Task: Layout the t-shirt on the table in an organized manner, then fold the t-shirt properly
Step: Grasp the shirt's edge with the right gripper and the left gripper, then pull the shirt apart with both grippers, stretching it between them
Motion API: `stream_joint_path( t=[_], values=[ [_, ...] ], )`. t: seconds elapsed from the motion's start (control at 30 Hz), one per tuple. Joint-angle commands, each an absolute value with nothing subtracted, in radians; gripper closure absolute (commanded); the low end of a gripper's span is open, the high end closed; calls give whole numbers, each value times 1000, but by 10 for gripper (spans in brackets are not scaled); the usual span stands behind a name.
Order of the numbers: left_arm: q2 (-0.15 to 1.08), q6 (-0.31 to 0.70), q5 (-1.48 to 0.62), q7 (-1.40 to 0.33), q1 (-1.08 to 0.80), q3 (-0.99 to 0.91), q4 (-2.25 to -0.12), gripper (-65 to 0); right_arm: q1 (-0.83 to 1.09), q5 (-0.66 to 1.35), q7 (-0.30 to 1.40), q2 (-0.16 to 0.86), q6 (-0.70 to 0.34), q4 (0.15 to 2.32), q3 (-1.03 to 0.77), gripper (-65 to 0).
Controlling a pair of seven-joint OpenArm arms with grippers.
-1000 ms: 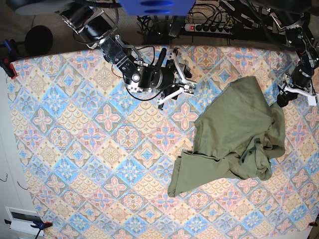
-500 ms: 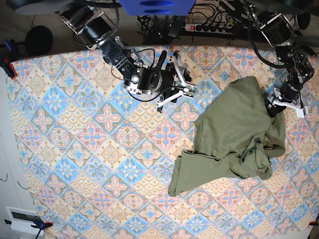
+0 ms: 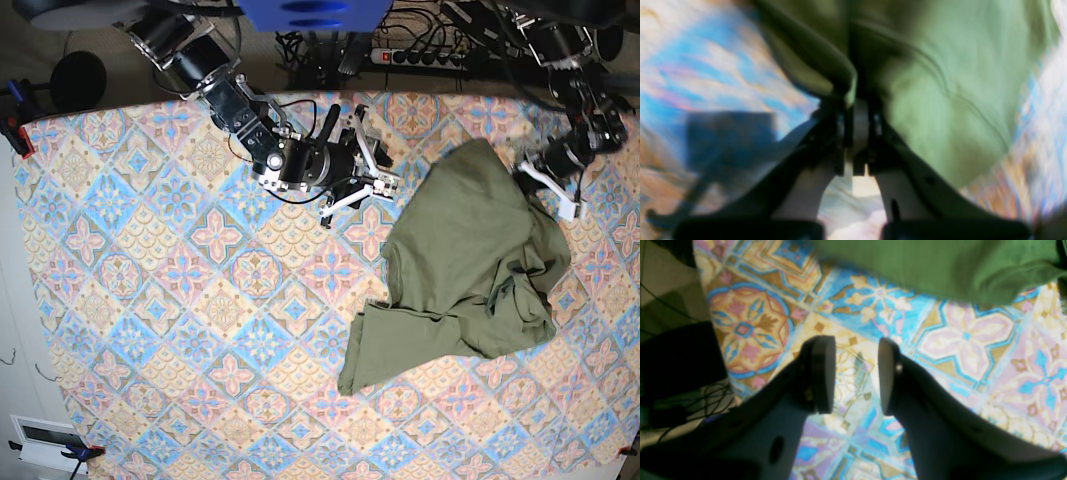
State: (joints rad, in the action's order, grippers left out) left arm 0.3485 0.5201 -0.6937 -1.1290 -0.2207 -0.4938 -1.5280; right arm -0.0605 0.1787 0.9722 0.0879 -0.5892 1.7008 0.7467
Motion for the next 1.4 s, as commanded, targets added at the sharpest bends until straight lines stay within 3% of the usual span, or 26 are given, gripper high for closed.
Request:
stream_joint_path(
  t=[0.0,0.27,0.47,0.6,1.37],
  values=[
    [364,522,-727,-1106,-231,-479,-1590,0,-81,185,955,77,-587,1709,725,-204],
    [366,522,-768,-1110,-374,-453,-1702,0,-79,209,963,64,-587,1639,587,-212],
    [372,529,-766,-1106,-433,-460,-1702,0,-82,536,967,65,-587,1529,409,-320],
    [372,529,-766,-1106,-453,-460,-1702,0,-82,713,984,65,-587,1415,378,-329],
    [369,526,-780,-1112,-481,-357,-1834,0,-216,765,1115,68,-587,1290,565,-329]
  ],
)
